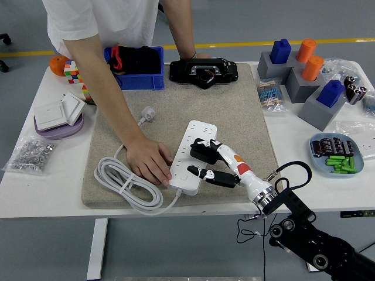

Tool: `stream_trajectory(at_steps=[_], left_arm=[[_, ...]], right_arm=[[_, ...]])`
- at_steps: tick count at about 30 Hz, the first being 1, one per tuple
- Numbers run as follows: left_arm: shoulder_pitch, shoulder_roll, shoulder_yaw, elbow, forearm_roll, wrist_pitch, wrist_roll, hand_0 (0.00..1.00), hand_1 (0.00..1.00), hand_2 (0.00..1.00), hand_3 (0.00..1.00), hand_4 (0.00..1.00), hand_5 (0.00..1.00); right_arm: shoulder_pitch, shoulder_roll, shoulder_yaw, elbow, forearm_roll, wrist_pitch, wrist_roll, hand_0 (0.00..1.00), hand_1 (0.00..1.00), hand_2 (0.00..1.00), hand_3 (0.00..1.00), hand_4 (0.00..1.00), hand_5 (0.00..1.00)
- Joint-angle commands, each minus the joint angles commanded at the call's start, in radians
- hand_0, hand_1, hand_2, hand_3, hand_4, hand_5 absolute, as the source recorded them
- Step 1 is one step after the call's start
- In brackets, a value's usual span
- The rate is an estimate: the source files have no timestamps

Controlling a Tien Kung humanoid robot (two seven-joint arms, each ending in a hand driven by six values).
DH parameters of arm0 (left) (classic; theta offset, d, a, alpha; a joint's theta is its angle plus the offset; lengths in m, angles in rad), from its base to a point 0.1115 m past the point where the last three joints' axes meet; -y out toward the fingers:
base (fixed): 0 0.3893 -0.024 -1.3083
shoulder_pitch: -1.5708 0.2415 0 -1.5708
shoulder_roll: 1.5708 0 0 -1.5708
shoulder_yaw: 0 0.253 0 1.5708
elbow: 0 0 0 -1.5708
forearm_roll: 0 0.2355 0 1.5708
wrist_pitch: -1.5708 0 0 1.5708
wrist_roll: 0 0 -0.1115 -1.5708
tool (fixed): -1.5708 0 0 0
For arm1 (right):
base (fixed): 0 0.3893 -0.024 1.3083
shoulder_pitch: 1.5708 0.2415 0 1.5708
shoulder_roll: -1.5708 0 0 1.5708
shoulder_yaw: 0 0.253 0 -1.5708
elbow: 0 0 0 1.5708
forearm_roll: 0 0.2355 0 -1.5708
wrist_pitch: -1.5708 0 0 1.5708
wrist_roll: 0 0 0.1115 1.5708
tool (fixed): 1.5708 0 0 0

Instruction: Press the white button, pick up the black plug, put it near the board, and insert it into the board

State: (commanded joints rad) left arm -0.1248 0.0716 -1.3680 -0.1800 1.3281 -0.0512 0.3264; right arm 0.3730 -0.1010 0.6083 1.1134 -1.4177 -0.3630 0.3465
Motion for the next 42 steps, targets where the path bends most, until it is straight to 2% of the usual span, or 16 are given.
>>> stream_trajectory(at_steps=[25, 34, 42], left_arm=[[-0.002, 0.002, -0.007, 0.000, 0.002, 0.001, 0.000, 0.706, 0.662, 0.583, 0.677, 0.652, 0.278], [0.001, 0.002, -0.010, 0.000, 0.003, 0.001, 0.001, 0.706, 0.662, 0.582, 0.678, 0.650, 0.278], [0.001, -0.001, -0.011, 0.000, 0.007, 0.001, 0.001, 0.706, 0.662, 0.582, 0.678, 0.649, 0.277]], right_arm=[[0.059, -0.002, -0.069, -0.034, 0.013, 0.007, -0.026, 0.966, 0.863, 0.805, 0.758, 0.998, 0.777], [0.061, -0.025, -0.006, 0.038, -0.012, 0.003, -0.032, 0.965, 0.860, 0.800, 0.757, 0.998, 0.761], [0.037, -0.049, 0.091, 0.148, -0.056, 0.004, -0.048, 0.963, 0.856, 0.797, 0.759, 0.998, 0.756]])
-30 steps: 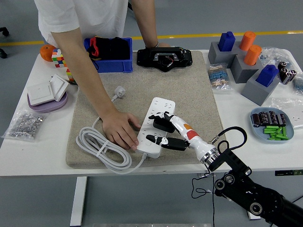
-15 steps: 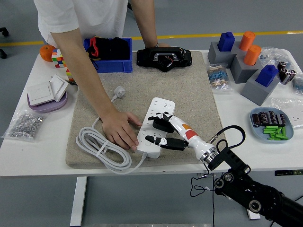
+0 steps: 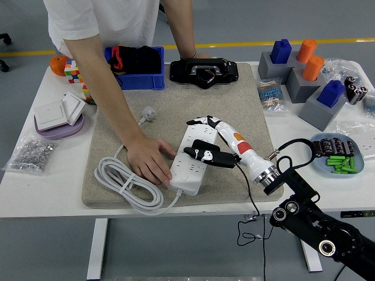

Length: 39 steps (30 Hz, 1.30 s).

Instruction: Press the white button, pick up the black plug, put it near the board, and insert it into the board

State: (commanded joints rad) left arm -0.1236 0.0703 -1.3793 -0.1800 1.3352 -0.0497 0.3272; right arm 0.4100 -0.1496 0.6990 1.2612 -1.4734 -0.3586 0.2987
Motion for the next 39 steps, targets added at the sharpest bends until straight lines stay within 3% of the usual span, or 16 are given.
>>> stream_trajectory(at_steps=[6, 15, 21, 33, 39], left_arm=[[-0.002, -0.002, 0.005, 0.000, -0.012, 0.001, -0.002, 0.706, 0.662, 0.582, 0.678, 0.649, 0.276], [-0.007, -0.004, 0.014, 0.000, -0.017, 0.001, -0.005, 0.706, 0.662, 0.583, 0.678, 0.649, 0.276], [-0.006, -0.007, 0.020, 0.000, -0.020, 0.002, -0.004, 0.706, 0.662, 0.582, 0.677, 0.649, 0.274], [-0.016, -0.007, 0.041, 0.000, -0.031, -0.002, -0.010, 0.706, 0.662, 0.582, 0.678, 0.651, 0.274], [-0.012, -0.007, 0.040, 0.000, -0.025, -0.003, -0.007, 0.706, 0.662, 0.582, 0.679, 0.652, 0.274]], right_arm=[[-0.082, -0.032, 0.141, 0.078, -0.033, -0.004, -0.002, 0.954, 0.851, 0.788, 0.756, 0.998, 0.752], [-0.249, -0.075, 0.470, 0.067, -0.071, -0.004, -0.010, 0.952, 0.847, 0.782, 0.750, 0.998, 0.735], [-0.375, -0.065, 0.686, 0.091, -0.027, 0.007, -0.022, 0.952, 0.848, 0.781, 0.751, 0.998, 0.723], [-0.451, -0.043, 0.862, 0.121, 0.067, 0.025, -0.043, 0.943, 0.851, 0.790, 0.766, 0.998, 0.717], [-0.456, -0.033, 0.938, 0.101, 0.111, 0.023, -0.054, 0.930, 0.845, 0.795, 0.770, 0.998, 0.708]])
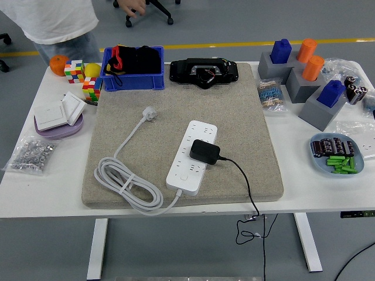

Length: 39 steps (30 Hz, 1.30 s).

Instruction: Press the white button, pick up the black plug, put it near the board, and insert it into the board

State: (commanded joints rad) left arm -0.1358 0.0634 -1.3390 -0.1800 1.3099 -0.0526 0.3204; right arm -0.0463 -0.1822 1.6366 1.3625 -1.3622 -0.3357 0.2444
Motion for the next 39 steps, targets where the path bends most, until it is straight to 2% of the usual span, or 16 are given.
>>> stream_trajectory(at_steps=[1, 9, 39], left_arm=[[0.000, 0.000, 0.000, 0.000, 0.000, 0.000, 0.000, 0.707, 0.662, 0.582, 0.679, 0.653, 0.275], [0.005, 0.003, -0.002, 0.000, 0.006, 0.000, 0.001, 0.706, 0.662, 0.583, 0.679, 0.654, 0.274], [0.002, 0.002, -0.007, 0.000, 0.009, 0.001, -0.003, 0.707, 0.662, 0.582, 0.679, 0.656, 0.277]], right_arm=[[-0.001, 0.000, 0.007, -0.001, 0.000, -0.001, -0.003, 0.931, 0.850, 0.805, 0.781, 0.998, 0.676], [-0.018, 0.005, 0.060, 0.012, -0.009, -0.019, -0.026, 0.929, 0.848, 0.805, 0.781, 0.998, 0.667], [-0.041, 0.033, 0.154, 0.039, -0.038, -0.015, -0.042, 0.916, 0.842, 0.811, 0.782, 0.998, 0.638]])
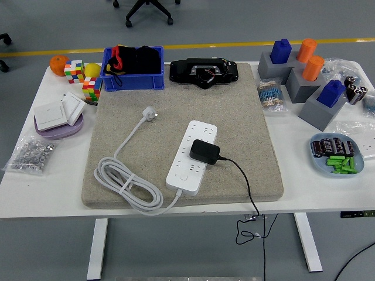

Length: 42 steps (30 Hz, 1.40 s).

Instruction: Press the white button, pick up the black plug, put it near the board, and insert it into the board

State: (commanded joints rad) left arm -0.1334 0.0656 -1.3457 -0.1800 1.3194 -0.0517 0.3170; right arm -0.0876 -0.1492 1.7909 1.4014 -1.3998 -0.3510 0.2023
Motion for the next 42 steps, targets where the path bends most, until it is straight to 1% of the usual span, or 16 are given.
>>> stream_trajectory(at_steps=[9, 14, 29, 33, 36, 39, 41, 42], left_arm=[[-0.006, 0.003, 0.000, 0.000, -0.001, 0.000, -0.002, 0.707, 0.662, 0.582, 0.679, 0.655, 0.276], [-0.008, 0.006, -0.001, 0.000, 0.000, 0.002, -0.003, 0.707, 0.662, 0.583, 0.678, 0.655, 0.276], [-0.015, 0.001, 0.007, 0.000, -0.013, 0.003, -0.004, 0.707, 0.662, 0.584, 0.678, 0.655, 0.277], [-0.015, 0.001, 0.001, 0.000, -0.010, 0.003, -0.003, 0.707, 0.662, 0.584, 0.678, 0.655, 0.277], [-0.015, 0.001, 0.001, 0.000, -0.009, 0.003, -0.003, 0.707, 0.662, 0.584, 0.678, 0.655, 0.277], [-0.036, 0.003, 0.019, 0.000, -0.019, 0.001, -0.004, 0.707, 0.662, 0.584, 0.678, 0.655, 0.277], [-0.057, 0.010, 0.052, 0.000, -0.025, -0.011, 0.002, 0.707, 0.662, 0.584, 0.673, 0.659, 0.267], [-0.059, 0.016, 0.075, 0.000, -0.042, -0.012, -0.001, 0.707, 0.662, 0.584, 0.673, 0.659, 0.267]], right_arm=[[0.000, 0.009, 0.032, 0.005, -0.003, 0.001, -0.003, 0.915, 0.839, 0.808, 0.782, 0.998, 0.636], [-0.002, 0.012, 0.031, 0.004, -0.005, 0.004, -0.007, 0.910, 0.836, 0.804, 0.782, 0.998, 0.635], [0.004, 0.011, 0.036, 0.009, -0.010, 0.004, -0.018, 0.897, 0.830, 0.804, 0.777, 0.998, 0.625], [0.002, 0.010, 0.025, 0.006, -0.002, -0.009, -0.005, 0.897, 0.830, 0.804, 0.777, 0.998, 0.625], [0.004, 0.013, 0.020, 0.004, -0.004, -0.010, -0.002, 0.890, 0.829, 0.814, 0.777, 0.994, 0.623], [0.030, 0.021, 0.024, -0.003, -0.002, -0.010, -0.002, 0.890, 0.829, 0.814, 0.777, 0.994, 0.623], [0.051, 0.006, 0.013, -0.012, 0.006, -0.009, 0.000, 0.891, 0.830, 0.814, 0.777, 0.985, 0.620], [0.055, -0.012, 0.003, -0.016, 0.006, -0.007, -0.005, 0.891, 0.830, 0.814, 0.777, 0.985, 0.620]])
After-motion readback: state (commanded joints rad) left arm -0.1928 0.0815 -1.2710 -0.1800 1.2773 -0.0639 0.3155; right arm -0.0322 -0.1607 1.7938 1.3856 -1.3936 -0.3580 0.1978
